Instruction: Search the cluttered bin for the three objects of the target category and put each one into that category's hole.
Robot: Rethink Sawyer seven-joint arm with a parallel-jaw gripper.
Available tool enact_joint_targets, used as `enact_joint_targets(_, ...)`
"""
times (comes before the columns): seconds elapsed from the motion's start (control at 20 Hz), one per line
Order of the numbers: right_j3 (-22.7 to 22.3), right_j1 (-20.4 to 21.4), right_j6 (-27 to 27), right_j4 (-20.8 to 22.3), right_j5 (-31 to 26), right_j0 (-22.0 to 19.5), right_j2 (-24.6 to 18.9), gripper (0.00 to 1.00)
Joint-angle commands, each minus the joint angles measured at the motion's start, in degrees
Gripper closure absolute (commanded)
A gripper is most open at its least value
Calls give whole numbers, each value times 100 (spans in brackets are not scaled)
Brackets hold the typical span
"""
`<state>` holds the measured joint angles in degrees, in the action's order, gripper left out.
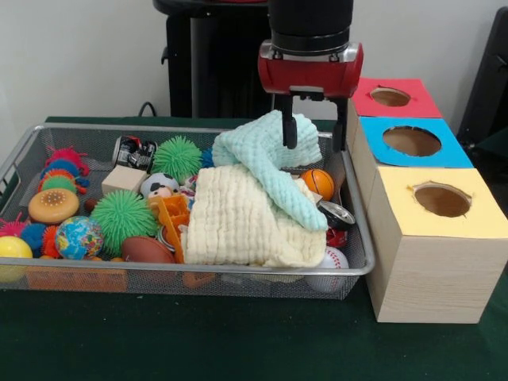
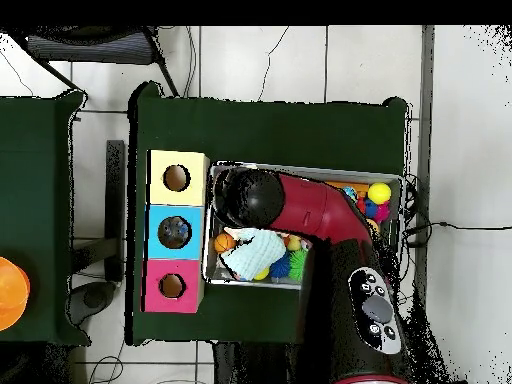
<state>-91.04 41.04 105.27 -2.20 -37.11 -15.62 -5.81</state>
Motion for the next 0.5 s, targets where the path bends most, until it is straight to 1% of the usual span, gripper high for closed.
enact_joint_targets(0.05,127,-182,-32,121,-643,-268,-308,0)
enact_joint_targets(0.1,60,-182,23,82,-410,-315,-324,0)
enact_joint_targets(0.2,-30,-151,63,64,-277,-375,-311,0)
enact_joint_targets(0.3,-167,-32,80,42,287,-491,-421,0)
enact_joint_targets(0.35,-185,-3,119,1,365,-533,-449,0)
enact_joint_targets(0.45,-230,98,545,-54,1063,-529,-382,0)
enact_joint_targets(0.5,-280,170,513,-53,1249,-610,-468,0)
